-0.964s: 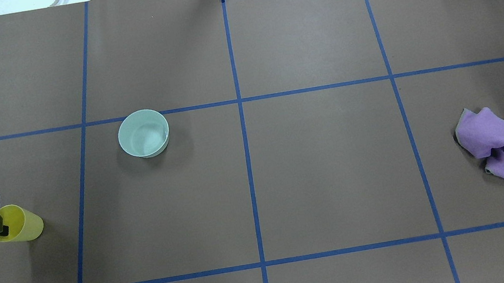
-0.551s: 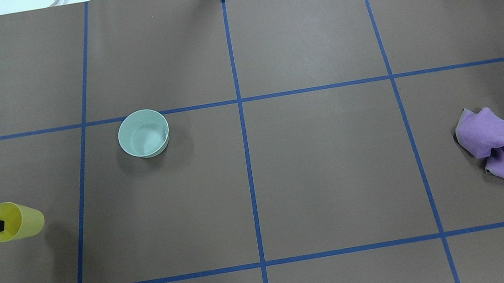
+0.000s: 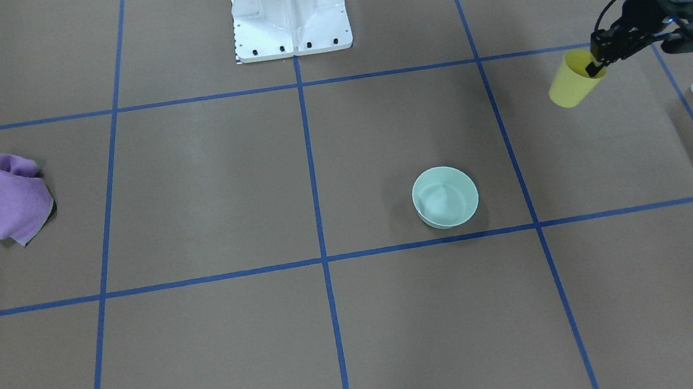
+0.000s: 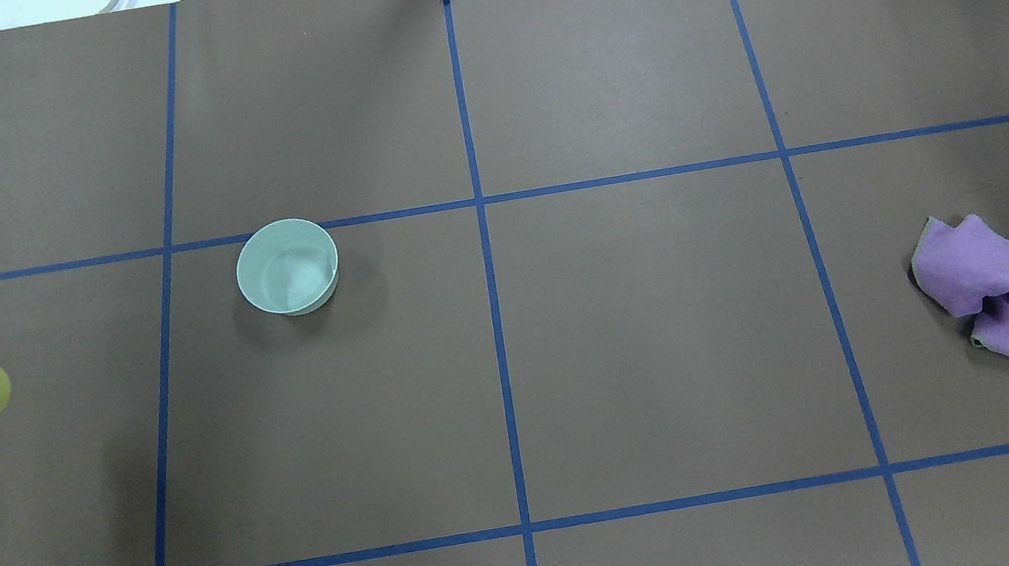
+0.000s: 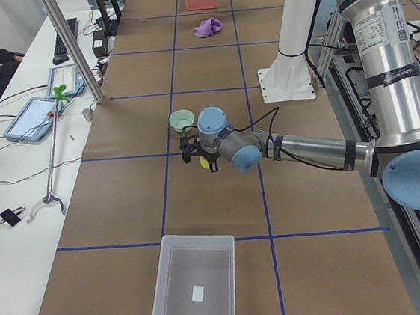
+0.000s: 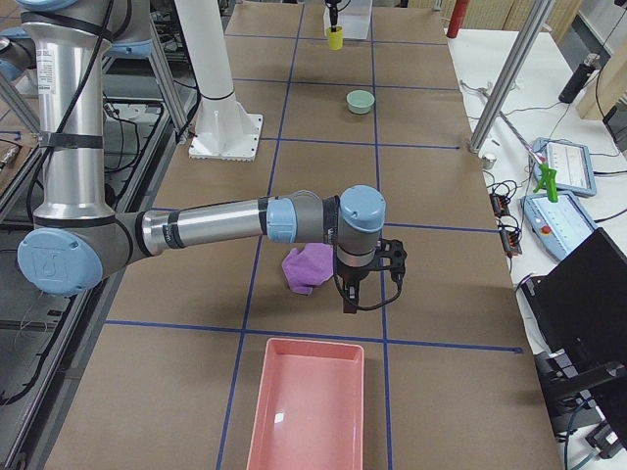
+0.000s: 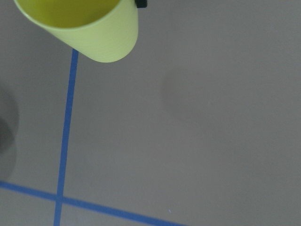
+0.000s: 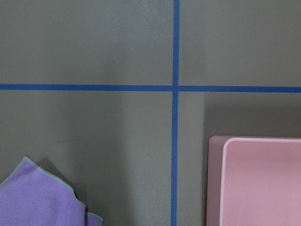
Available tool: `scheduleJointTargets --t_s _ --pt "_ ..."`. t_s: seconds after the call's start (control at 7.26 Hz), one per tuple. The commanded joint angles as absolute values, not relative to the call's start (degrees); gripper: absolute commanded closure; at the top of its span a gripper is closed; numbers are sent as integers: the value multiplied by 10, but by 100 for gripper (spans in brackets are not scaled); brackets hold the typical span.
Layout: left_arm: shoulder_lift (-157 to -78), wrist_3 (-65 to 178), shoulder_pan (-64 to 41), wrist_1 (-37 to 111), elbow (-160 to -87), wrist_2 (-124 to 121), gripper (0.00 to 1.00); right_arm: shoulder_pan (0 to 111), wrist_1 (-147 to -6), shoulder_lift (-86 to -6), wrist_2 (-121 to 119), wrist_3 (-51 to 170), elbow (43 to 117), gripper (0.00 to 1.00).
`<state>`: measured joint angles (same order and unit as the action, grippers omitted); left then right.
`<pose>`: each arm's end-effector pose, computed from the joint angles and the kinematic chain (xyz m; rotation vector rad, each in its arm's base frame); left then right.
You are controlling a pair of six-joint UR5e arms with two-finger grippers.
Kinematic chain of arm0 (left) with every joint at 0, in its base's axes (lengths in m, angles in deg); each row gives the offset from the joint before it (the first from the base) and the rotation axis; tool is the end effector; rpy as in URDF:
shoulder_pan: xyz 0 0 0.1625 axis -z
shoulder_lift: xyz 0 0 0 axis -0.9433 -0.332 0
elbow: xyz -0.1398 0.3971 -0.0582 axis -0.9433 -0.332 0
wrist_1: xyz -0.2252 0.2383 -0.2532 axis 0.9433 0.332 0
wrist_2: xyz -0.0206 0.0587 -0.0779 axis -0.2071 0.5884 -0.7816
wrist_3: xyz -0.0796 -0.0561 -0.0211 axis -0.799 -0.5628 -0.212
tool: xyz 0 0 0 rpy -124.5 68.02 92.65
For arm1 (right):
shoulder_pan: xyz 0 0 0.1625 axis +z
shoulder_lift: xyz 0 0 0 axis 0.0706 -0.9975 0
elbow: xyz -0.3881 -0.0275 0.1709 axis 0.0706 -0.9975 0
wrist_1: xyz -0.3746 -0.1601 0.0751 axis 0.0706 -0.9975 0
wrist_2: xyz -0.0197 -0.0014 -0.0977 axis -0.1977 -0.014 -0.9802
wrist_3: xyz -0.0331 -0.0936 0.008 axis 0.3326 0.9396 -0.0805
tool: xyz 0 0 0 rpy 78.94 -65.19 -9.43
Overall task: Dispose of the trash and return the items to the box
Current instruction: 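Lift the yellow cup with the left gripper over the clear bin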
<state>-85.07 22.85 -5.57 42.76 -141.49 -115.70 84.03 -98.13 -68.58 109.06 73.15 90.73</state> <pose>0.1197 -0.4044 0.5273 0.0425 0.9854 -0.1166 0.0495 -0.4727 0.5798 0.0114 -0.7519 -0.0004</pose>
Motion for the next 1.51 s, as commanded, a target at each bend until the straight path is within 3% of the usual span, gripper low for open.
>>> scheduleJointTargets --t_s 0.0,0.28,0.69,1.38 --pt "-875 487 77 270 -1380 -1159 100 838 -981 -685 1090 732 911 0" --pt "-928 659 188 195 -1294 -1160 100 836 -981 -685 1090 731 912 0" --pt "-964 761 210 223 -1132 -1159 100 833 -981 -685 1090 731 912 0" --pt "-958 751 208 288 -1058 -1157 100 828 -981 -683 1091 703 923 0"
